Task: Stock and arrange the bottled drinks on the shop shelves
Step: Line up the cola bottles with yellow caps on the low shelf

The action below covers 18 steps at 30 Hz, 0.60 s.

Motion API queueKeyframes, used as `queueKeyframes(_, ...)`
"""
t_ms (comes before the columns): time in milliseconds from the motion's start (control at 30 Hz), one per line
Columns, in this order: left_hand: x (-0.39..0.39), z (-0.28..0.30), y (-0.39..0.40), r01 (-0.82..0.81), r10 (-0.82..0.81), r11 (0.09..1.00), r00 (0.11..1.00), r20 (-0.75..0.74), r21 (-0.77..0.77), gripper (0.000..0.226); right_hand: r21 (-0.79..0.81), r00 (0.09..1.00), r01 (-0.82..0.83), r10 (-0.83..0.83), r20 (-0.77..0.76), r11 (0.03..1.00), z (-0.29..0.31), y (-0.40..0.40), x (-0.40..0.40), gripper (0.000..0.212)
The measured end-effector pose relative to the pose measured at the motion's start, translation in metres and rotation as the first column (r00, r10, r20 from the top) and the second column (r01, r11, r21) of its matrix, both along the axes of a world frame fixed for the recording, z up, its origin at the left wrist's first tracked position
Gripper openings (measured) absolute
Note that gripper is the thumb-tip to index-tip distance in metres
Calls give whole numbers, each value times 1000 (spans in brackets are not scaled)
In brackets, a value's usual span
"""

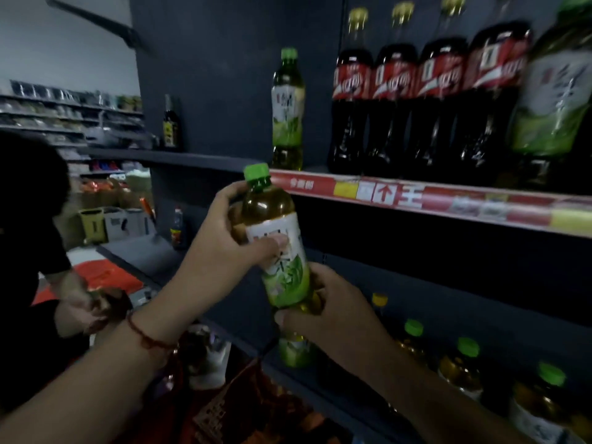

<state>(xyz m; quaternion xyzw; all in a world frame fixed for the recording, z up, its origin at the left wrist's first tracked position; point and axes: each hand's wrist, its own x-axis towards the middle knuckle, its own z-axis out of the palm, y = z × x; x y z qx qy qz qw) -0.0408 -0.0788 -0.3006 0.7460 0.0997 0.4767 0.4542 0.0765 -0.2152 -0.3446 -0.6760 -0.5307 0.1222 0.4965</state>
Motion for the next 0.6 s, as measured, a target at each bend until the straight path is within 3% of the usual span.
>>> queueKeyframes(133, 9, 64, 14, -123, 145, 940, 988, -46, 318, 67, 163, 989, 131, -140, 43, 978, 51, 26, 14, 47)
queueKeyframes(200, 15, 93, 19, -133, 171, 904, 983, -59, 406, 65, 228, 965, 205, -236, 116, 952, 76, 39, 22, 54)
queueKeyframes(333, 39, 135, 33, -87, 131, 904, 988, -78, 418, 85, 304, 902, 295, -369, 224, 906, 114, 62, 34, 56)
queueKeyframes(433, 57, 160, 51, -27, 69, 932, 992, -106, 360, 86, 233, 867, 325, -387, 314, 916, 138, 69, 43, 54)
queueKeyframes(533, 72, 175, 66, -16, 56, 934, 993, -102, 358, 83, 196, 745, 358, -406, 529, 913, 177, 60, 55, 49)
queueKeyframes(600, 83, 182, 75, -12, 42, 936, 996, -80, 352, 83, 266, 626, 378, -457, 632, 887, 213, 53, 61, 50)
